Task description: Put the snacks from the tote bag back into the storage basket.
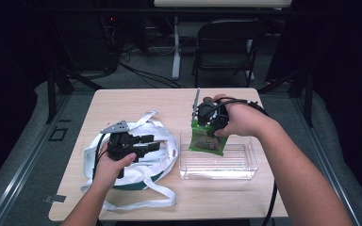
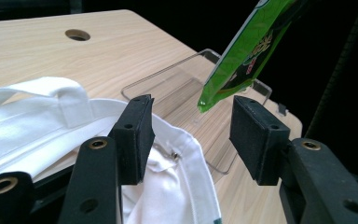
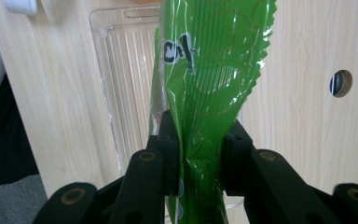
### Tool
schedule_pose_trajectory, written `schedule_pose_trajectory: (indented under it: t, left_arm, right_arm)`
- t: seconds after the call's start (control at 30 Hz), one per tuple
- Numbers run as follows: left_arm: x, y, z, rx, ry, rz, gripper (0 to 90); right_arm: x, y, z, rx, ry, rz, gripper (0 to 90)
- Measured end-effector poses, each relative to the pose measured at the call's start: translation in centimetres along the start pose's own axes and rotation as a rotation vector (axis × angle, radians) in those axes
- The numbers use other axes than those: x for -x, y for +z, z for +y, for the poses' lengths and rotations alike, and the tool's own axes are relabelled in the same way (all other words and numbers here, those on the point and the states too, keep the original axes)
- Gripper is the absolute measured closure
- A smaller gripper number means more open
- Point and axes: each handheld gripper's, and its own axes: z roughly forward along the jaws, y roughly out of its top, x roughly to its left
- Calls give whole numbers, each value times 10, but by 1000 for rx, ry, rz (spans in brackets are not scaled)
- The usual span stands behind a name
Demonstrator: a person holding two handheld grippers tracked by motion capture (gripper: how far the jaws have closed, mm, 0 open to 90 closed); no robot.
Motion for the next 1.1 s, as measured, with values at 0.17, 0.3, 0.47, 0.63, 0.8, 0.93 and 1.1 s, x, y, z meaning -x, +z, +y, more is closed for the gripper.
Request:
schedule_pose_trajectory:
  t: [0.17,0.3,0.47,0.63,0.8,0.93,1.1]
  left_arm:
    - [-2,-2,-3,-11,-17,26,485]
    - [-3,-3,-5,-17,-27,41,460]
    - [-6,-5,-6,-14,-37,57,455]
    - [-7,-7,-7,-11,-42,65,454]
    - [-9,-10,-8,-5,-52,73,451]
    - [-11,-14,-8,0,-62,85,451]
    - [-12,-14,-9,0,-65,84,451]
  right_arm:
    - [2,5,1,-4,-17,-28,743]
    - [3,8,2,4,-18,-38,743]
    - [4,16,1,1,-18,-45,743]
    - [6,25,-1,-20,-20,-64,743]
    - [8,36,-2,-13,-22,-56,743]
    - [11,44,-2,-9,-17,-61,743]
    - [14,52,-1,-3,-21,-71,744]
